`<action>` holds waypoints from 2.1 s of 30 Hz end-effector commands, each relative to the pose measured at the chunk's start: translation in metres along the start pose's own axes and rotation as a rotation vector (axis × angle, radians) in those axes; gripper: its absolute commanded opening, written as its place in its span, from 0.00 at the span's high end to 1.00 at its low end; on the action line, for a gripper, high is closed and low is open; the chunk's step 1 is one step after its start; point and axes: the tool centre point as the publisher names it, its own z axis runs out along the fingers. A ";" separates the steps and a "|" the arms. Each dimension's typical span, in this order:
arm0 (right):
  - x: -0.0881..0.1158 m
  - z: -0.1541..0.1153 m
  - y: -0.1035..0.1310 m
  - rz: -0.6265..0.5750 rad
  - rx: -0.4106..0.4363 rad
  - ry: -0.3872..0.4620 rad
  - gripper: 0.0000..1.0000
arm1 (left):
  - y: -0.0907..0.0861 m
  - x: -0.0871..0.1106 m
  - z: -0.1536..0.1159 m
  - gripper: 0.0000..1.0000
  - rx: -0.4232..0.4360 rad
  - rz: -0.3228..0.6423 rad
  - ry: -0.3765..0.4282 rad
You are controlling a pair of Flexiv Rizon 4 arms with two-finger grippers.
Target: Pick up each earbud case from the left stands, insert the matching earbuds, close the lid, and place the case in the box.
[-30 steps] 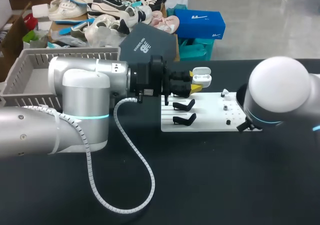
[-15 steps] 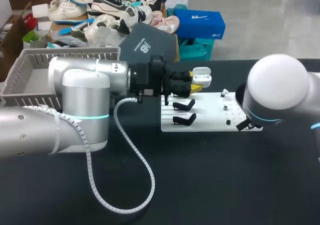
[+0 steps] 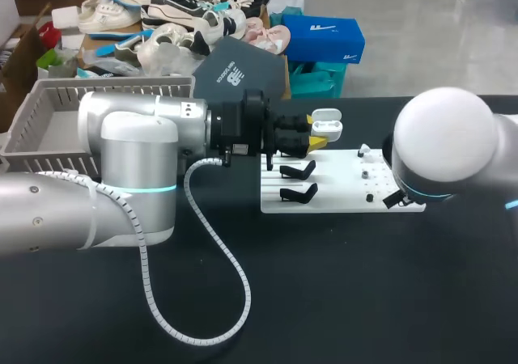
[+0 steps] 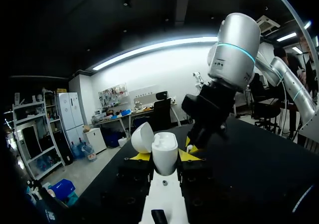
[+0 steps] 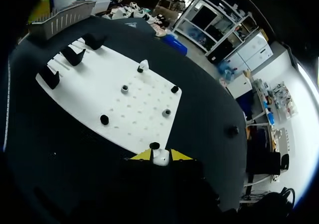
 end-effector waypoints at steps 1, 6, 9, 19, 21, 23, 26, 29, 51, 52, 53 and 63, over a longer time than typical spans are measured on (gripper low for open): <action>0.008 -0.024 0.001 -0.002 0.016 -0.029 1.00 | 0.000 0.001 0.000 1.00 -0.001 0.001 -0.002; 0.008 -0.026 0.001 -0.005 0.019 -0.030 1.00 | 0.000 0.001 0.000 1.00 -0.001 0.001 -0.002; 0.008 -0.026 0.001 -0.005 0.019 -0.030 1.00 | 0.000 0.001 0.000 1.00 -0.001 0.001 -0.002; 0.008 -0.026 0.001 -0.005 0.019 -0.030 1.00 | 0.000 0.001 0.000 1.00 -0.001 0.001 -0.002; 0.008 -0.026 0.001 -0.005 0.019 -0.030 1.00 | 0.000 0.001 0.000 1.00 -0.001 0.001 -0.002; 0.008 -0.026 0.001 -0.005 0.019 -0.030 1.00 | 0.000 0.001 0.000 1.00 -0.001 0.001 -0.002; 0.003 -0.023 -0.002 0.182 -0.011 0.072 1.00 | 0.000 0.001 0.000 1.00 -0.001 0.001 -0.002; 0.009 -0.024 -0.007 0.360 -0.020 0.145 1.00 | 0.000 0.001 0.000 1.00 -0.001 0.001 -0.002; -0.014 -0.080 0.022 1.017 -0.104 0.369 1.00 | 0.000 0.001 0.000 1.00 -0.001 0.001 -0.002; -0.019 -0.084 0.025 1.019 -0.108 0.358 1.00 | 0.000 0.001 0.000 1.00 -0.001 0.001 -0.002; -0.024 -0.088 0.027 1.018 -0.106 0.348 1.00 | 0.000 0.001 0.000 1.00 -0.001 0.001 -0.002; -0.070 -0.124 0.052 0.958 0.025 0.261 1.00 | 0.000 0.001 0.000 1.00 -0.001 0.001 -0.002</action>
